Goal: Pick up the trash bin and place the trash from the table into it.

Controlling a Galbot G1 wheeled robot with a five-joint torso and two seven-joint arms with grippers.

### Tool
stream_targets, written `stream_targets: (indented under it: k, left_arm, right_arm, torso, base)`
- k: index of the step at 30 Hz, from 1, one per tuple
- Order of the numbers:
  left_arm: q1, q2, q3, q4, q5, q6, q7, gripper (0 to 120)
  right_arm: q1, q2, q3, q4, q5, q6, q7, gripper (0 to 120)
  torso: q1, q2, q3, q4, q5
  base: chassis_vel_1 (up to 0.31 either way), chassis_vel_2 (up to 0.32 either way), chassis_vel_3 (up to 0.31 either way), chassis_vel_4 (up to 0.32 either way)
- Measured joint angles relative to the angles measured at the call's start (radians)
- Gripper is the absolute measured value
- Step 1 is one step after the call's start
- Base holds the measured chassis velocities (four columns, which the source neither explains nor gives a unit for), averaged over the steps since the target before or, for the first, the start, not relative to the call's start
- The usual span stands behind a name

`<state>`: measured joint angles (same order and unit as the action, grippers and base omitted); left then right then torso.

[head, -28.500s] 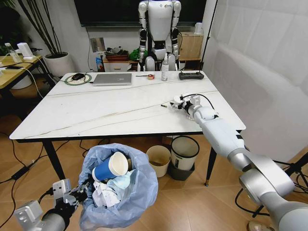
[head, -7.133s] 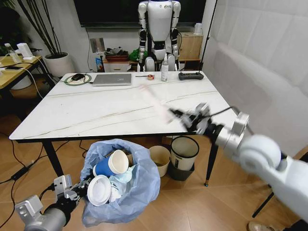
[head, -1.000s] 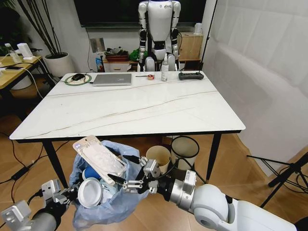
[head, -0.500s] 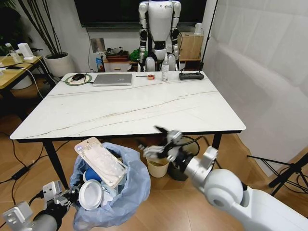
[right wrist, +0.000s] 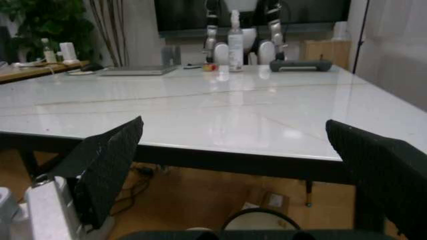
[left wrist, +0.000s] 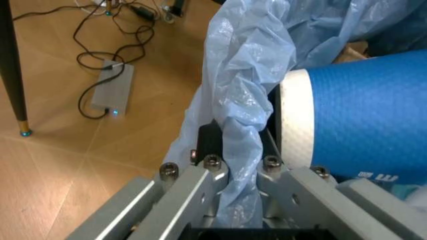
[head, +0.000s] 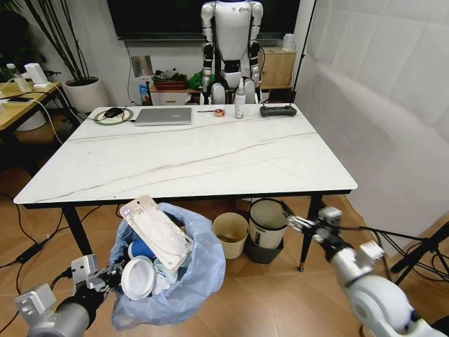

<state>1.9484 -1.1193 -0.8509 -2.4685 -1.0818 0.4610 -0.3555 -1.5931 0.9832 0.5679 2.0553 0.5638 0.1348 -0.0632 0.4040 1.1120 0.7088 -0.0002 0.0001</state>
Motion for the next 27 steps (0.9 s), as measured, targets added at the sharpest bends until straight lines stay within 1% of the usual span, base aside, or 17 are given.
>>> stream_targets:
  k: [2, 3, 4, 6, 9, 10, 14, 17, 20, 27]
  left_arm:
    - [-0.001, 0.006, 0.003, 0.009, 0.003, -0.004, 0.007, 0]
    - [-0.001, 0.012, 0.005, 0.018, 0.009, -0.008, 0.017, 0]
    - [-0.001, 0.012, 0.005, 0.018, 0.009, -0.008, 0.017, 0]
    - [-0.001, 0.018, 0.008, 0.027, 0.018, -0.016, 0.031, 0]
    - [-0.005, 0.03, 0.012, 0.048, 0.04, -0.032, 0.05, 0]
    - [-0.005, 0.038, 0.013, 0.061, 0.052, -0.043, 0.065, 0]
    - [-0.007, 0.046, 0.017, 0.079, 0.065, -0.067, 0.085, 0]
    - [-0.01, 0.049, 0.025, 0.108, 0.091, -0.094, 0.101, 0]
    - [-0.01, 0.05, 0.028, 0.124, 0.098, -0.105, 0.107, 0]
    - [-0.006, 0.051, 0.034, 0.192, 0.125, -0.155, 0.128, 0]
  right_arm:
    - [-0.052, 0.031, 0.052, 0.0, -0.028, 0.013, -0.002, 100]
    - [-0.089, 0.059, 0.093, -0.003, -0.056, 0.025, -0.005, 100]
    - [-0.089, 0.059, 0.093, -0.003, -0.056, 0.025, -0.005, 100]
    - [-0.123, 0.091, 0.129, -0.008, -0.072, 0.038, -0.016, 100]
    - [-0.166, 0.151, 0.177, -0.012, -0.077, 0.057, -0.056, 100]
    - [-0.176, 0.181, 0.196, -0.019, -0.077, 0.07, -0.092, 100]
    - [-0.179, 0.197, 0.204, -0.023, -0.077, 0.078, -0.115, 100]
    - [-0.177, 0.198, 0.204, -0.024, -0.077, 0.079, -0.117, 100]
    - [-0.176, 0.197, 0.202, -0.024, -0.077, 0.079, -0.117, 100]
    - [-0.173, 0.195, 0.197, -0.024, -0.076, 0.078, -0.116, 100]
  torso:
    - [0.0, 0.0, 0.0, -0.0001, 0.0002]
    - [0.0, 0.0, 0.0, 0.0001, 0.0]
    - [0.0, 0.0, 0.0, 0.0001, 0.0]
    - [0.0, 0.0, 0.0, 0.0001, 0.0001]
    - [0.0, 0.0, 0.0, 0.0, -0.0003]
    - [0.0, 0.0, 0.0, -0.0003, 0.0]
    - [0.0, 0.0, 0.0, 0.0001, -0.0003]
    - [0.0, 0.0, 0.0, 0.0003, -0.0002]
    - [0.0, 0.0, 0.0, 0.0002, -0.0002]
    - [0.0, 0.0, 0.0, 0.0002, -0.0003]
  base:
    - [0.0, 0.0, 0.0, 0.0]
    - [0.0, 0.0, 0.0, 0.0]
    - [0.0, 0.0, 0.0, 0.0]
    - [0.0, 0.0, 0.0, 0.0]
    - [0.0, 0.0, 0.0, 0.0]
    - [0.0, 0.0, 0.0, 0.0]
    - [0.0, 0.0, 0.0, 0.0]
    - [0.0, 0.0, 0.0, 0.0]
    - [0.0, 0.0, 0.0, 0.0]
    - [0.0, 0.0, 0.0, 0.0]
